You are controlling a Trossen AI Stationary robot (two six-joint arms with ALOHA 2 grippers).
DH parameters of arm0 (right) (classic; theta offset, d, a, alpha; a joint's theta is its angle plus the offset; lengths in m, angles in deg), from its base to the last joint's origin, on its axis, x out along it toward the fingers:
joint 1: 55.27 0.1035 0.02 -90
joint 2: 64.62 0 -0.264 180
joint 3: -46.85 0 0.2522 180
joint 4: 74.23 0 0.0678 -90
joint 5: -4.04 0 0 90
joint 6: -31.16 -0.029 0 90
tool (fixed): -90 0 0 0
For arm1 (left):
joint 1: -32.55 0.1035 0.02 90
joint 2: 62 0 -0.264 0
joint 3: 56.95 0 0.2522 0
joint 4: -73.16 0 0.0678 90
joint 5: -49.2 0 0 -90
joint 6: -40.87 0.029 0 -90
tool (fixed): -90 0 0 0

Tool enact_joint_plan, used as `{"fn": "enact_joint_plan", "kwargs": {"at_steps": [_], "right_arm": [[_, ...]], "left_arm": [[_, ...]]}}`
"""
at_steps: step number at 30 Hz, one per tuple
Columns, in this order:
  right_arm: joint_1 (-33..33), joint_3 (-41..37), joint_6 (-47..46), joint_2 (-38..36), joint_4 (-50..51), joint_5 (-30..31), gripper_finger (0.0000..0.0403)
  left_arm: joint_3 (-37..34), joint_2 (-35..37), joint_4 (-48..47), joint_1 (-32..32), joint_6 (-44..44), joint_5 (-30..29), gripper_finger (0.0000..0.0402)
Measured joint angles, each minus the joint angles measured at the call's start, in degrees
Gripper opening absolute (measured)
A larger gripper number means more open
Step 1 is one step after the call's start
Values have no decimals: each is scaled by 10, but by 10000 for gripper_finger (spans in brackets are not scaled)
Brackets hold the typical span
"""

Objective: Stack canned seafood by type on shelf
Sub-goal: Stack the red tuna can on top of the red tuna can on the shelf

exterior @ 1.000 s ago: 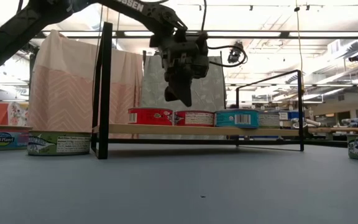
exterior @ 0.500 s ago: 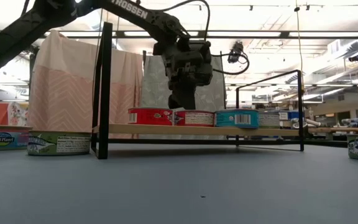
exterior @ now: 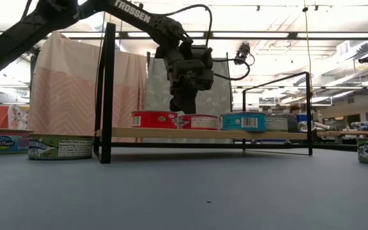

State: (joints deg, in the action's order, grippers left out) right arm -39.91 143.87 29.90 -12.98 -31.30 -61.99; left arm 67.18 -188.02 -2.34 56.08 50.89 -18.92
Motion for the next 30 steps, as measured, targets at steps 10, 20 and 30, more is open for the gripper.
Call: {"fn": "enact_joint_plan", "kwargs": {"at_steps": [10, 20, 30], "right_arm": [[0, 0, 0, 1, 0, 0, 5], [0, 0, 0, 4, -2, 3, 5], [0, 0, 0, 5, -4, 4, 5]], "left_arm": [[-38, 3, 5, 7, 7, 34, 0], [-1, 2, 13, -8, 13, 32, 0], [0, 2, 11, -8, 13, 33, 0]]}}
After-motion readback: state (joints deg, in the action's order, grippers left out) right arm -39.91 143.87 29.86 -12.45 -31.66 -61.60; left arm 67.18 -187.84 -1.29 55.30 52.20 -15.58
